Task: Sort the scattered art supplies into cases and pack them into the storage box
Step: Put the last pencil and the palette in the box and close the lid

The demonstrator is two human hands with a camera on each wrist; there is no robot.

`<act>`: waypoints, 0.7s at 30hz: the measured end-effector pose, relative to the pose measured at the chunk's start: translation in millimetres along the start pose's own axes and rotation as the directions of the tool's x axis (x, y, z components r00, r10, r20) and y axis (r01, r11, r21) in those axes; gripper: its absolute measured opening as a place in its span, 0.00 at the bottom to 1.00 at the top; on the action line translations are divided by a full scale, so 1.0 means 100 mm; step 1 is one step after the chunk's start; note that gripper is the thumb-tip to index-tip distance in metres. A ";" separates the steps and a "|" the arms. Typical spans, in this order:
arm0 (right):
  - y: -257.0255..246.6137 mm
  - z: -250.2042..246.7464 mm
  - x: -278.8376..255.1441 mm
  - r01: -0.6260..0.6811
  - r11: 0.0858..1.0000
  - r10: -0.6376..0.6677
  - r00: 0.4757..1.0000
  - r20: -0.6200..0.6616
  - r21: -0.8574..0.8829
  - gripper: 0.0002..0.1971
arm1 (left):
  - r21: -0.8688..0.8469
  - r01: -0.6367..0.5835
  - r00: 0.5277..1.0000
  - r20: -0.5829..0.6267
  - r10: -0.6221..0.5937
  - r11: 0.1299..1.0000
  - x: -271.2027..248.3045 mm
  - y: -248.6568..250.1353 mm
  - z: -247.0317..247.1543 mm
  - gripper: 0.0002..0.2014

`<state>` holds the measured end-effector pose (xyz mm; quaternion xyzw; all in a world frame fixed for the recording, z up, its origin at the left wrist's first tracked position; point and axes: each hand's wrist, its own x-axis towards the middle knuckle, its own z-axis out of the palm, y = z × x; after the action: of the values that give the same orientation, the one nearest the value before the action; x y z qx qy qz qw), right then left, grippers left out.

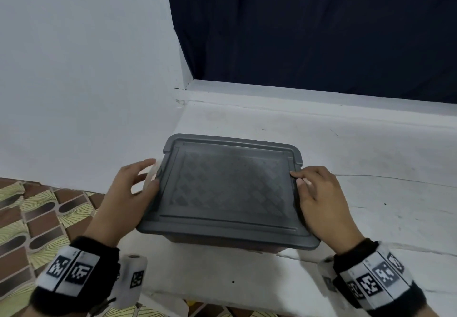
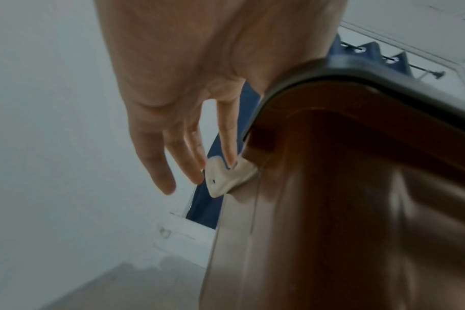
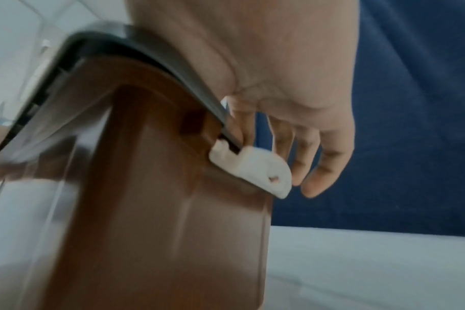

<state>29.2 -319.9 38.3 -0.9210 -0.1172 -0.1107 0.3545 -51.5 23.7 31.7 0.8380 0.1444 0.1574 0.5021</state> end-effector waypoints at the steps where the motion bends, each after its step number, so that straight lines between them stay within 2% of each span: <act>1: 0.00 0.02 0.01 -0.063 0.991 0.064 0.998 -0.010 0.118 0.11 | -0.062 0.048 0.999 0.008 -0.048 0.997 -0.01 0.00 0.02 0.21; 3: 0.00 0.06 0.00 -0.251 0.904 0.250 0.967 0.048 0.346 0.13 | -0.180 0.105 0.994 0.020 -0.103 0.978 -0.02 -0.01 0.04 0.23; 4: 0.00 0.08 0.00 -0.359 0.822 0.348 0.931 0.110 0.442 0.17 | -0.249 0.137 0.991 0.029 -0.134 0.959 -0.02 -0.02 0.05 0.23; 6: 0.03 0.05 0.02 -0.538 0.570 0.473 0.833 0.288 0.621 0.25 | -0.445 0.245 0.969 0.084 -0.232 0.861 -0.01 0.01 0.05 0.21; 7: 0.05 0.02 0.03 -0.595 0.424 0.464 0.790 0.400 0.683 0.24 | -0.543 0.308 0.951 0.144 -0.275 0.781 0.00 0.03 0.03 0.20; 8: 0.05 -0.03 0.04 -0.629 0.334 0.424 0.765 0.484 0.702 0.21 | -0.610 0.359 0.933 0.218 -0.286 0.707 0.00 0.05 0.02 0.19; 9: 0.06 -0.07 0.04 -0.648 0.323 0.388 0.755 0.528 0.690 0.18 | -0.637 0.391 0.920 0.284 -0.270 0.664 0.00 0.07 0.00 0.19; 10: 0.07 -0.10 0.04 -0.652 0.360 0.365 0.757 0.542 0.668 0.16 | -0.648 0.403 0.914 0.326 -0.242 0.646 -0.01 0.09 0.00 0.20; 13: 0.07 -0.14 0.03 -0.595 0.484 0.318 0.803 0.504 0.642 0.14 | -0.670 0.330 0.941 0.287 -0.178 0.665 -0.06 0.12 0.05 0.21; 15: 0.04 -0.14 0.02 -0.556 0.520 0.314 0.831 0.460 0.648 0.13 | -0.620 0.225 0.973 0.183 -0.141 0.751 -0.07 0.09 0.11 0.21; 17: 0.01 -0.12 -0.02 -0.530 0.522 0.307 0.848 0.433 0.668 0.13 | -0.496 0.124 0.991 0.097 -0.087 0.859 -0.06 0.05 0.11 0.22; 19: 0.00 -0.09 -0.04 -0.500 0.530 0.288 0.866 0.410 0.685 0.16 | -0.388 0.084 0.992 0.120 -0.040 0.918 -0.05 0.04 0.10 0.24; 21: -0.04 -0.04 -0.05 -0.431 0.638 0.294 0.902 0.316 0.638 0.22 | -0.300 0.070 0.984 0.176 -0.017 0.951 -0.06 0.08 0.09 0.24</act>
<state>23.0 -320.6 42.5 -0.7300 0.0059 0.1001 0.6761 -53.2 10.7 34.2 0.7573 0.0934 0.0942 0.6394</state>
